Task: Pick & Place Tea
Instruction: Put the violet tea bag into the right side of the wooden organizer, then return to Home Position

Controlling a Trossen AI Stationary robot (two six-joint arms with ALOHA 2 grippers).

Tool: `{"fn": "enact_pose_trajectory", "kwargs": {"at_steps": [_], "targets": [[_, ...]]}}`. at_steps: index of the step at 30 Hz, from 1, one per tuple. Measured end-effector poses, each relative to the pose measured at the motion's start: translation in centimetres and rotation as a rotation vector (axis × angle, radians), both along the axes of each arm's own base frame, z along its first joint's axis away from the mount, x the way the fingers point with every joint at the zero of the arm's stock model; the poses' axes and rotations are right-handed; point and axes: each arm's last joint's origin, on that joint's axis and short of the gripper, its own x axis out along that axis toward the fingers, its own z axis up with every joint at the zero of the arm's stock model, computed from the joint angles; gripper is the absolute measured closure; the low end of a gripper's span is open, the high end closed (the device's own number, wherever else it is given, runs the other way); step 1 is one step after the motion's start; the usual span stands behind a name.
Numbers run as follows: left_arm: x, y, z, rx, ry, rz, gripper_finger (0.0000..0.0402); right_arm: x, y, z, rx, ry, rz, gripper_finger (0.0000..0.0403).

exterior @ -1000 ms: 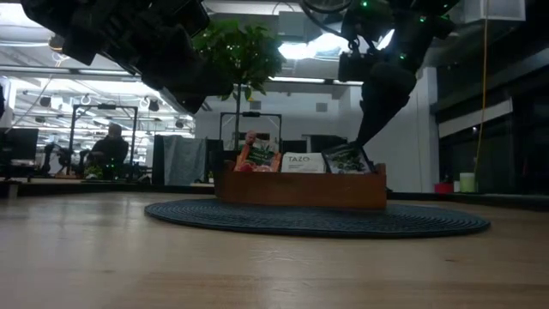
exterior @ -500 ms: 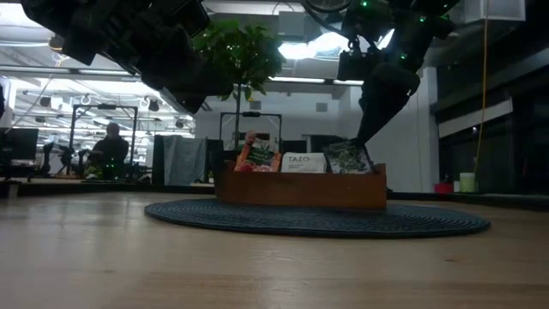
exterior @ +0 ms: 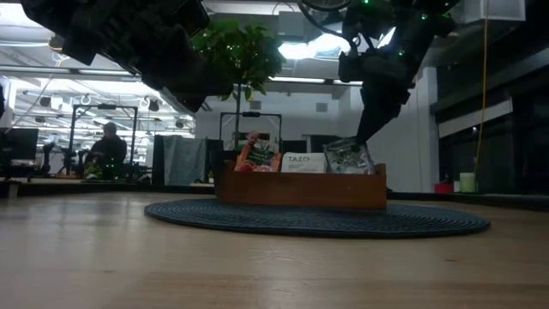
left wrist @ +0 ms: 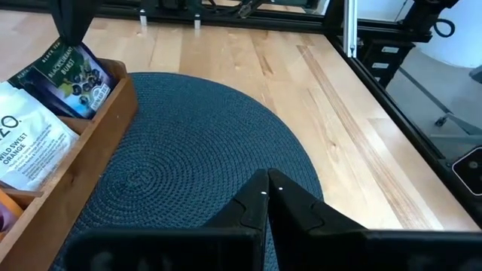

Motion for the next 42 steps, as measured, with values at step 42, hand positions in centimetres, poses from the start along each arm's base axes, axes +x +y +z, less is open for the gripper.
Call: {"fn": "enact_pose_trajectory", "kwargs": {"at_steps": [42], "targets": [[-0.2,0.9,0.8,0.077,-0.044,0.015,0.0399,-3.1,1.6,3.6,-0.149,-0.135,-0.029,0.024]]}}
